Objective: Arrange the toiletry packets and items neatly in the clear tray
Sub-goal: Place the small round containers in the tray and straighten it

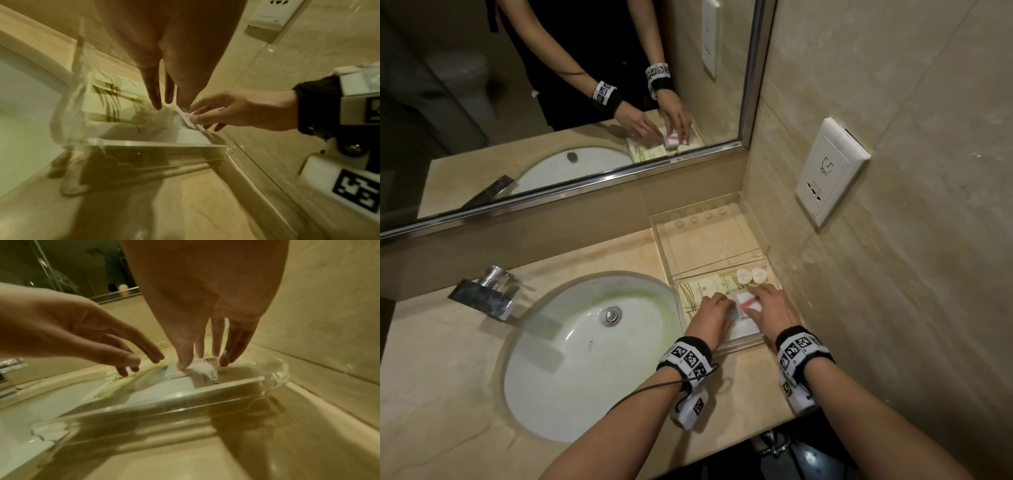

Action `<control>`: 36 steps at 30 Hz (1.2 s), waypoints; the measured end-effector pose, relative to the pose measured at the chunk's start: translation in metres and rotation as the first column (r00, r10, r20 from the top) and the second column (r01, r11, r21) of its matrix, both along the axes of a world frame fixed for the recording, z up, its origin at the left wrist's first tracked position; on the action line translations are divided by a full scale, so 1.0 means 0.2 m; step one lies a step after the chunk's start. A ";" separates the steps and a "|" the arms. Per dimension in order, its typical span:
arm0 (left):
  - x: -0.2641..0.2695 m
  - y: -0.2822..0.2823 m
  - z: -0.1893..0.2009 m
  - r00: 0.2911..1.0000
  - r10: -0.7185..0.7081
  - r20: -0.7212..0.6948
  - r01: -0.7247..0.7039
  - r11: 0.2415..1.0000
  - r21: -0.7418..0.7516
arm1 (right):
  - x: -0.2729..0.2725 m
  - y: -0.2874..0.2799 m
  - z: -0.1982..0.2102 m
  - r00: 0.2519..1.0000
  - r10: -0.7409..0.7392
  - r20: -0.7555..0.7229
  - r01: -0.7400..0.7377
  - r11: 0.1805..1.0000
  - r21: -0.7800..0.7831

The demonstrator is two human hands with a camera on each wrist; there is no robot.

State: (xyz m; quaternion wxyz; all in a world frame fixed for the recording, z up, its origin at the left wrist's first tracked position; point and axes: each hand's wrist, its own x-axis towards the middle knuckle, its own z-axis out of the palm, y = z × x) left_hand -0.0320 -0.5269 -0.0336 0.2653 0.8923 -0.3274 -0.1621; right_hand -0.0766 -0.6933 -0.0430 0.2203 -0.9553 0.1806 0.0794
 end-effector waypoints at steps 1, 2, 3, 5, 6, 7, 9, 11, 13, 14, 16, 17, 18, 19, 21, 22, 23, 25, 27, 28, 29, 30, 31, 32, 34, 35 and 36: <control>0.00 -0.01 0.00 1.000 -0.030 0.007 0.029 0.999 0.036 | -0.01 0.00 -0.01 1.000 -0.002 -0.011 0.002 1.000 -0.028; -0.01 -0.02 0.00 0.998 -0.065 0.021 0.063 0.995 0.080 | -0.02 0.00 -0.02 1.000 -0.003 -0.014 0.002 0.998 -0.062; -0.01 -0.03 0.00 0.994 -0.100 0.040 0.095 0.989 0.117 | -0.03 0.00 -0.03 1.000 -0.007 -0.011 0.006 0.996 -0.091; -0.02 -0.03 -0.02 0.988 -0.143 0.055 0.133 0.980 0.150 | -0.05 0.00 -0.03 1.000 -0.013 -0.001 0.013 0.992 -0.126; -0.03 -0.03 -0.02 0.987 -0.151 0.050 0.142 0.978 0.152 | -0.05 0.00 -0.04 1.000 -0.012 0.005 0.013 0.991 -0.133; -0.03 -0.03 -0.04 0.987 -0.156 0.039 0.149 0.977 0.150 | -0.06 0.00 -0.04 1.000 -0.013 0.009 0.014 0.991 -0.130; -0.02 -0.02 -0.04 0.991 -0.136 -0.013 0.137 0.984 0.118 | -0.06 0.00 -0.04 1.000 -0.021 0.009 0.022 0.994 -0.108; 0.00 -0.01 -0.04 0.991 -0.129 -0.038 0.132 0.989 0.074 | -0.05 -0.01 -0.03 1.000 -0.028 0.008 0.028 0.995 -0.098; 0.02 0.01 -0.04 0.990 -0.143 -0.013 0.144 0.989 0.025 | -0.05 -0.01 -0.03 0.999 -0.044 0.026 0.046 0.995 -0.092; 0.03 0.01 -0.04 0.990 -0.140 -0.003 0.140 0.990 0.003 | -0.05 -0.01 -0.02 0.998 -0.051 0.043 0.054 0.995 -0.088; 0.04 0.04 -0.05 0.993 -0.114 0.024 0.114 0.993 -0.042 | -0.06 -0.02 -0.01 0.995 -0.066 0.074 0.071 0.995 -0.072; 0.05 0.06 -0.05 0.996 -0.084 0.026 0.086 0.995 -0.060 | -0.06 -0.02 -0.01 0.993 -0.079 0.093 0.084 0.995 -0.052; 0.06 0.08 -0.04 0.999 -0.043 0.027 0.045 0.997 -0.069 | -0.08 -0.02 -0.01 0.987 -0.104 0.120 0.107 0.994 -0.019; 0.07 0.11 -0.03 0.999 0.006 0.031 -0.004 0.997 -0.075 | -0.09 -0.02 -0.01 0.980 -0.138 0.141 0.138 0.990 0.010; 0.10 0.16 -0.02 0.992 0.121 0.035 -0.117 0.988 -0.101 | -0.13 -0.02 0.00 0.964 -0.214 0.160 0.207 0.977 0.059; 0.11 0.19 -0.02 0.983 0.182 0.027 -0.179 0.979 -0.099 | -0.16 -0.02 0.00 0.956 -0.245 0.160 0.235 0.969 0.081; 0.12 0.23 -0.02 0.970 0.242 0.009 -0.240 0.967 -0.090 | -0.19 -0.01 0.00 0.951 -0.275 0.141 0.264 0.960 0.093; 0.14 0.29 -0.02 0.927 0.365 -0.087 -0.369 0.928 -0.041 | -0.24 -0.01 -0.01 0.936 -0.340 0.094 0.328 0.937 0.124; 0.14 0.35 -0.04 0.857 0.468 -0.215 -0.472 0.881 0.040 | -0.28 0.00 -0.01 0.909 -0.415 0.035 0.407 0.903 0.136; 0.14 0.36 -0.04 0.812 0.507 -0.290 -0.498 0.860 0.110 | -0.29 0.00 -0.01 0.890 -0.455 -0.007 0.451 0.881 0.141; 0.14 0.38 -0.04 0.761 0.528 -0.377 -0.507 0.847 0.162 | -0.31 0.00 -0.01 0.864 -0.496 -0.086 0.503 0.851 0.151; 0.13 0.38 -0.04 0.699 0.539 -0.471 -0.513 0.836 0.196 | -0.32 0.00 -0.02 0.840 -0.521 -0.151 0.541 0.825 0.165; 0.13 0.39 -0.04 0.639 0.537 -0.551 -0.520 0.829 0.204 | -0.32 0.00 -0.05 0.805 -0.548 -0.226 0.590 0.778 0.213; 0.12 0.39 -0.04 0.586 0.533 -0.611 -0.529 0.822 0.210 | -0.33 0.01 -0.07 0.776 -0.567 -0.276 0.630 0.711 0.312; 0.10 0.39 -0.06 0.524 0.521 -0.673 -0.542 0.814 0.208 | -0.33 0.03 -0.10 0.722 -0.605 -0.337 0.684 0.548 0.482; 0.10 0.39 -0.07 0.495 0.519 -0.697 -0.553 0.806 0.208 | -0.32 0.04 -0.11 0.707 -0.612 -0.353 0.689 0.485 0.538; 0.09 0.39 -0.07 0.461 0.516 -0.721 -0.568 0.796 0.207 | -0.31 0.05 -0.11 0.696 -0.621 -0.360 0.681 0.414 0.604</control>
